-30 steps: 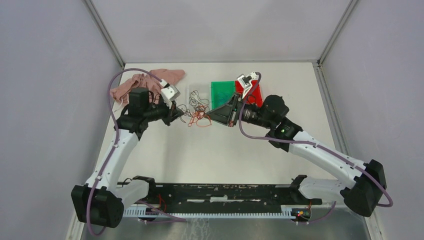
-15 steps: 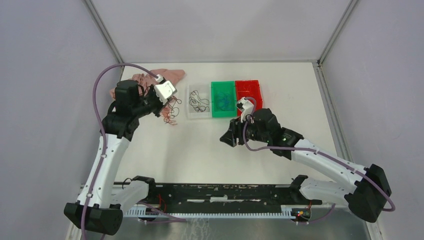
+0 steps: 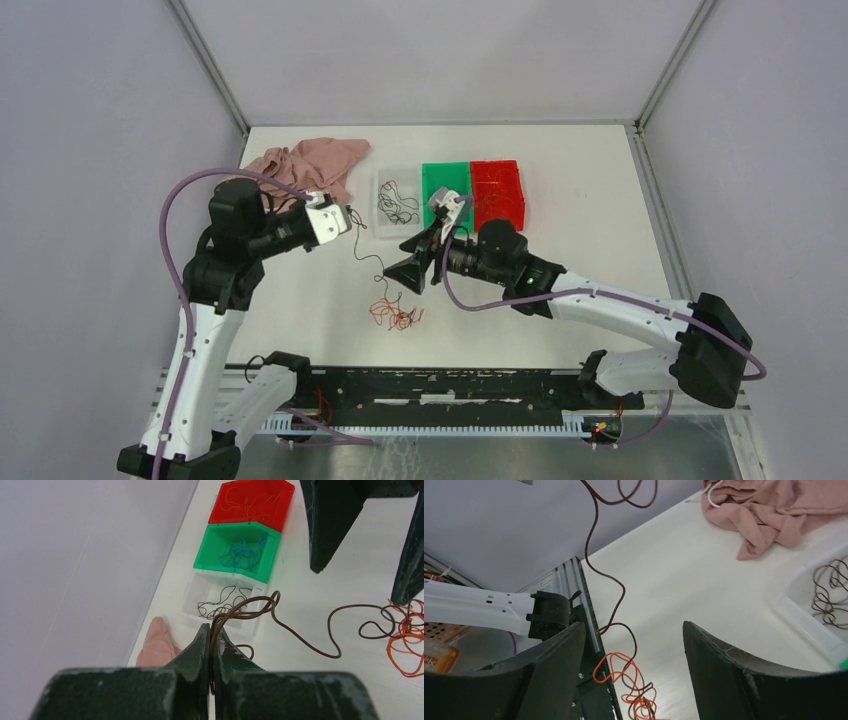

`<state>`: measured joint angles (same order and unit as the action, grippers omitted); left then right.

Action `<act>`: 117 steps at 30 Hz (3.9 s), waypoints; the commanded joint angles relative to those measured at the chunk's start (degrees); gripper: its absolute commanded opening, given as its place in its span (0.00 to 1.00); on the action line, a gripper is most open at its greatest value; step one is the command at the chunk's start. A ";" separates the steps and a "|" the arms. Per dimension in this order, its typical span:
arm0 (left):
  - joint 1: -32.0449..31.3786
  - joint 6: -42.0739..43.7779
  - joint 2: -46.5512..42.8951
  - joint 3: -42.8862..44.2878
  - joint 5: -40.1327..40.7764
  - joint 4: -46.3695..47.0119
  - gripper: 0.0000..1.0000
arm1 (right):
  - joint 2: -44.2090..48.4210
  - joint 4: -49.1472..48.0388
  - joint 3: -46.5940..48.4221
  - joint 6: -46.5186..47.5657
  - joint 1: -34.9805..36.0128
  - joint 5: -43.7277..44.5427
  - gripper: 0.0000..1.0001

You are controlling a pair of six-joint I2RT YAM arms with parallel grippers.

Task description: Untangle the cables

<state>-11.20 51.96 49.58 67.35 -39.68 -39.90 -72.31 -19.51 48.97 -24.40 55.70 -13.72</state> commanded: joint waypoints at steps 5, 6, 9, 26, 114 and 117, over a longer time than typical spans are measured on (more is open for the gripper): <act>-1.13 -0.61 -0.52 1.28 -5.66 4.60 0.03 | -5.05 -16.41 4.18 -0.27 3.41 -2.80 0.77; -1.37 -1.00 -0.44 1.59 -5.98 4.61 0.03 | -5.72 -17.41 4.48 -0.82 3.37 -3.05 0.76; -2.12 -1.77 -0.34 2.48 -6.83 4.65 0.03 | -8.16 -18.66 6.11 -1.79 3.40 -3.18 0.74; -2.60 -8.46 0.82 9.82 -11.45 4.63 0.03 | -17.16 -20.26 10.50 -3.15 3.49 9.19 0.47; -2.61 -28.22 15.93 29.56 15.97 29.31 0.03 | -5.48 -14.50 -17.11 -11.81 3.66 19.50 0.66; -2.71 -26.46 15.05 23.52 16.91 29.30 0.03 | -1.91 -10.40 -15.57 -11.63 3.63 20.52 0.68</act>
<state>-13.65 21.52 66.30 96.01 -23.05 -11.00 -78.81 -35.22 30.04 -37.17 59.16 4.93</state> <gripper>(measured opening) 0.053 0.667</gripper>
